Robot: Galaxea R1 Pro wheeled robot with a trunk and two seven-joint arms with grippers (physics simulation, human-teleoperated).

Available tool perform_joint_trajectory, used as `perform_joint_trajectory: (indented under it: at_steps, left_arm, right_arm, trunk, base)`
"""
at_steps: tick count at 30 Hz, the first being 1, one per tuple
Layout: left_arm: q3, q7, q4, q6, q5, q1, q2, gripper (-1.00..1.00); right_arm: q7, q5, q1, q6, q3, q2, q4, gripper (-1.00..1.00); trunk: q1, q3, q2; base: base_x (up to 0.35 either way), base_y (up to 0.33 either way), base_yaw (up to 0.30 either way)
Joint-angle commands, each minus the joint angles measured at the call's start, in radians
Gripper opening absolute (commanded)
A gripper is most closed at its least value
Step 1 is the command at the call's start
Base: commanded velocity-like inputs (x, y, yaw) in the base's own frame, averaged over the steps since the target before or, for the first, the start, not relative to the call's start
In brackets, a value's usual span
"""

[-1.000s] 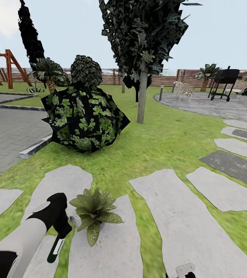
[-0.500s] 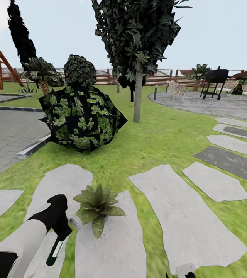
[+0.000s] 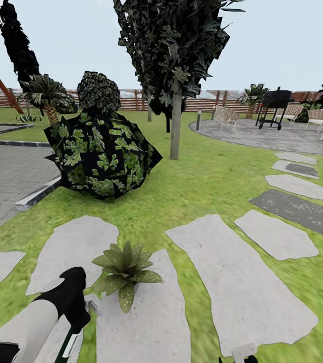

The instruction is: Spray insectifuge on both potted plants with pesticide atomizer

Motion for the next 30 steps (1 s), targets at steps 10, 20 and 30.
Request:
perform_joint_trajectory:
  at_steps: [10, 20, 30]
  left_arm:
    - [-0.003, -0.005, -0.003, 0.009, -0.002, 0.0, -0.003, -1.0]
    - [-0.007, -0.005, -0.003, 0.008, -0.001, 0.0, -0.003, -1.0]
    - [0.002, 0.003, -0.075, -0.113, 0.003, -0.001, -0.011, -1.0]
  right_arm:
    - [-0.01, 0.007, -0.001, 0.0, 0.008, -0.001, 0.001, 1.0]
    - [-0.01, 0.007, -0.001, 0.0, 0.007, -0.001, 0.001, 1.0]
    - [-0.01, 0.007, -0.001, 0.0, 0.008, -0.001, 0.001, 1.0]
  trunk:
    - [0.0, 0.0, 0.0]
    - [0.0, 0.005, 0.0]
    - [0.0, 0.006, 0.0]
  base:
    - [-0.001, 0.215, -0.073]
    - [-0.1, 0.268, -0.244]
    - [-0.009, 0.017, -0.049]
